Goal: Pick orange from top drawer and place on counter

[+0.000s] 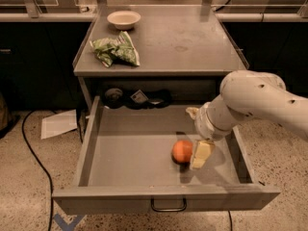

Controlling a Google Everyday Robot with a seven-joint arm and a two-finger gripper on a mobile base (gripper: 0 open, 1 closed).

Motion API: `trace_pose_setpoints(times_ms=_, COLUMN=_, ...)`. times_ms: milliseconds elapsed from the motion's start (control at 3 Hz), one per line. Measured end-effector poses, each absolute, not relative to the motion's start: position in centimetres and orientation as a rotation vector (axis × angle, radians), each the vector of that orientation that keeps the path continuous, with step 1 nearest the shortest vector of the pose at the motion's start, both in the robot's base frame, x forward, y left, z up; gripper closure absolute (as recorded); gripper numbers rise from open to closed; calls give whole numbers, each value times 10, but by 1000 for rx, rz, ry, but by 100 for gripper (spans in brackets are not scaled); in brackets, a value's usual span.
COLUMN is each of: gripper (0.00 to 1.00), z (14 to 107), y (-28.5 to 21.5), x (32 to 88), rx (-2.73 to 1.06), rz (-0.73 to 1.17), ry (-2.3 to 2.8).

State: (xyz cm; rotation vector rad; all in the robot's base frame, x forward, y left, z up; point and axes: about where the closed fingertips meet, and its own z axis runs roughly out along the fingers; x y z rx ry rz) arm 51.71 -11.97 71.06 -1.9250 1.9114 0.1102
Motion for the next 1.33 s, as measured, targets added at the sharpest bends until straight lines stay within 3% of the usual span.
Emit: trace_pose_setpoints(times_ms=1333, gripper=0, z=627, y=-94, x=514, rx=-1981, rz=275, ry=1899)
